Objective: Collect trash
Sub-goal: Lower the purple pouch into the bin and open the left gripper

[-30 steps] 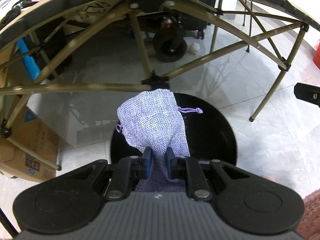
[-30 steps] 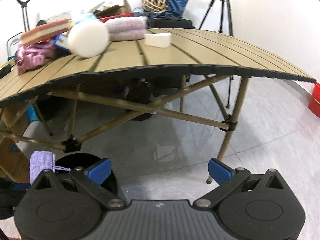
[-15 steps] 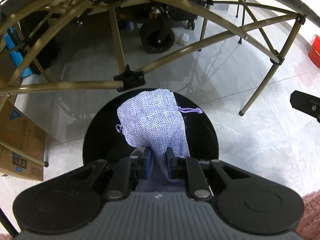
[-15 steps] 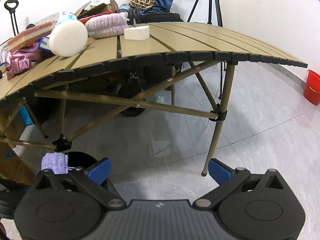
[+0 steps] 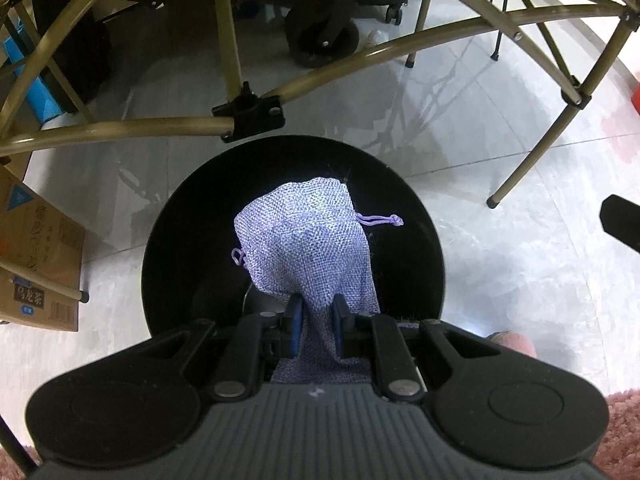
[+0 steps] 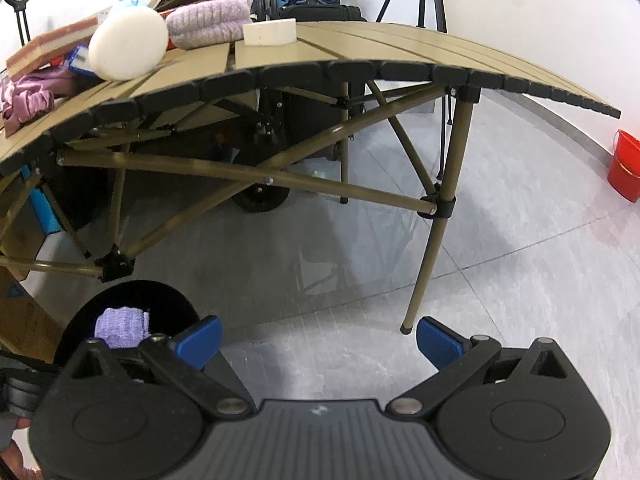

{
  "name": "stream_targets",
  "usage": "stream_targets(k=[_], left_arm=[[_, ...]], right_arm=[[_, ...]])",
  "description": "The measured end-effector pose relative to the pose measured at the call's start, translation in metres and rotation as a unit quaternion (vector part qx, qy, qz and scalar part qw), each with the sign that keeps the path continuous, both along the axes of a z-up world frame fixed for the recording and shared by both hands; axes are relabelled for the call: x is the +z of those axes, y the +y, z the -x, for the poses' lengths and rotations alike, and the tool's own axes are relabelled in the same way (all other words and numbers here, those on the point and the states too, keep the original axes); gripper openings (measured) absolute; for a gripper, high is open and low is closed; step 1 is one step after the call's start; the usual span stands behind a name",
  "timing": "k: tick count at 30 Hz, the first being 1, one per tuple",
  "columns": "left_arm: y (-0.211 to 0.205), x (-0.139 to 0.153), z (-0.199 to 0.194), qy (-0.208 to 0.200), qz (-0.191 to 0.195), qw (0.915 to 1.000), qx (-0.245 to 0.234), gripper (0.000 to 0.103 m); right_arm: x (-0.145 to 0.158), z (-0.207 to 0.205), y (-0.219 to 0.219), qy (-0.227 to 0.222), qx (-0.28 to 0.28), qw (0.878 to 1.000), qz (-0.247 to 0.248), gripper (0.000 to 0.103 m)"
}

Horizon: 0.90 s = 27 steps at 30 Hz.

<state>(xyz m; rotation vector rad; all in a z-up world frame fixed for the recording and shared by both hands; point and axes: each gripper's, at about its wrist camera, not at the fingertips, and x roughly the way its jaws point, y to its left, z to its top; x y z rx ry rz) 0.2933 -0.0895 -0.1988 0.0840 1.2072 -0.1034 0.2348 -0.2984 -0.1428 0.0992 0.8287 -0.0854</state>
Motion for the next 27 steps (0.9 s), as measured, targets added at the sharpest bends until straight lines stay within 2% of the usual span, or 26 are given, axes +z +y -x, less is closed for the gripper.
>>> stream_targets(k=[1, 3, 5, 6, 7, 8, 15, 27], left_arm=[[0.000, 0.000, 0.000, 0.001, -0.001, 1.0000, 0.001, 0.020], [0.001, 0.000, 0.000, 0.001, -0.006, 1.0000, 0.005, 0.035], [0.003, 0.003, 0.000, -0.005, -0.011, 0.9999, 0.008, 0.072], [0.003, 0.005, 0.001, -0.009, -0.016, 0.9998, 0.010, 0.083], [0.003, 0.006, 0.001, -0.014, -0.020, 0.9996, 0.014, 0.100], [0.004, 0.008, 0.001, -0.018, -0.022, 0.9995, 0.016, 0.103], [0.007, 0.009, 0.000, -0.002, -0.006, 0.9998, 0.016, 0.103], [0.012, 0.012, 0.002, -0.002, 0.002, 0.9999, 0.016, 0.103]], right_arm=[[0.000, -0.001, 0.000, 0.000, -0.001, 1.000, -0.001, 0.103], [0.000, -0.001, 0.000, 0.000, -0.002, 1.000, -0.002, 0.103], [-0.001, -0.002, 0.001, 0.001, 0.000, 1.000, -0.001, 0.103], [-0.001, -0.003, 0.002, 0.001, 0.001, 1.000, -0.001, 0.103], [-0.001, -0.003, 0.002, 0.002, 0.002, 1.000, 0.000, 0.103], [-0.001, -0.003, 0.003, 0.002, 0.002, 1.000, 0.000, 0.103], [-0.003, -0.004, 0.002, 0.004, 0.001, 1.000, 0.002, 0.103], [-0.004, -0.005, 0.003, 0.004, 0.002, 1.000, 0.002, 0.103]])
